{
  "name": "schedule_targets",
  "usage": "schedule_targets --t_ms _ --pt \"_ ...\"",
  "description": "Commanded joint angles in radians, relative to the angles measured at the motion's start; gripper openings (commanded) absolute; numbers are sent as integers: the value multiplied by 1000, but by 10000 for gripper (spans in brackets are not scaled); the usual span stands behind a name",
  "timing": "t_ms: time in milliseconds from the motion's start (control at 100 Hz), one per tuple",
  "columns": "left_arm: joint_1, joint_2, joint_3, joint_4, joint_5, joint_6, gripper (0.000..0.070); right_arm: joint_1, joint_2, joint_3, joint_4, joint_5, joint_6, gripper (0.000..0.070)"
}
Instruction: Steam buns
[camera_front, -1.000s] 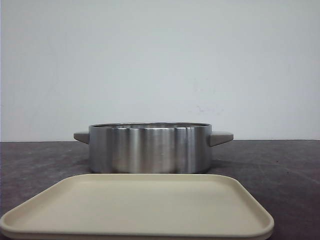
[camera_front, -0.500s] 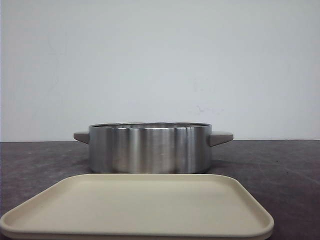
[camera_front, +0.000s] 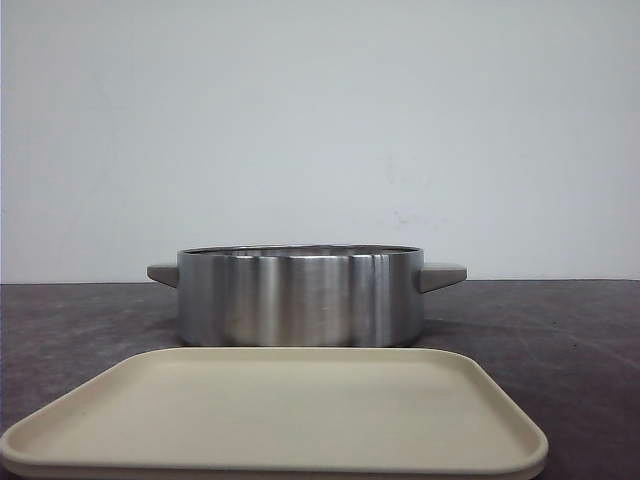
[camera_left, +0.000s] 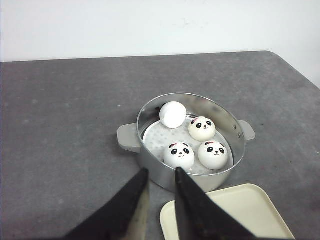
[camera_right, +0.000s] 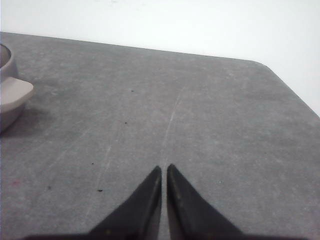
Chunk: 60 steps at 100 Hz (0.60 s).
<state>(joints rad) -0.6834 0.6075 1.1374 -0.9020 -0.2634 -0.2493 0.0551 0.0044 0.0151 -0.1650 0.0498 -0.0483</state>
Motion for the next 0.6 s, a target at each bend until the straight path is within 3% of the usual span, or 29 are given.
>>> schedule_targets --t_ms 0,150,260,350,510,590 --pt "-5 5 13 6 -6 48 67 0 -1 -3 13 3 -4 11" --pt "45 5 -10 73 3 108 67 0 -1 -3 13 3 -4 12" --pt "100 1 -129 305 26 175 67 0 -1 -3 14 3 -4 11" --pt "160 -13 -255 509 43 182 67 0 -1 -3 14 3 -4 11" --pt "292 -45 -494 800 269 128 67 0 -1 -3 14 3 -4 12" --pt "356 -75 -586 878 328 95 67 0 -1 -3 14 3 -4 12"
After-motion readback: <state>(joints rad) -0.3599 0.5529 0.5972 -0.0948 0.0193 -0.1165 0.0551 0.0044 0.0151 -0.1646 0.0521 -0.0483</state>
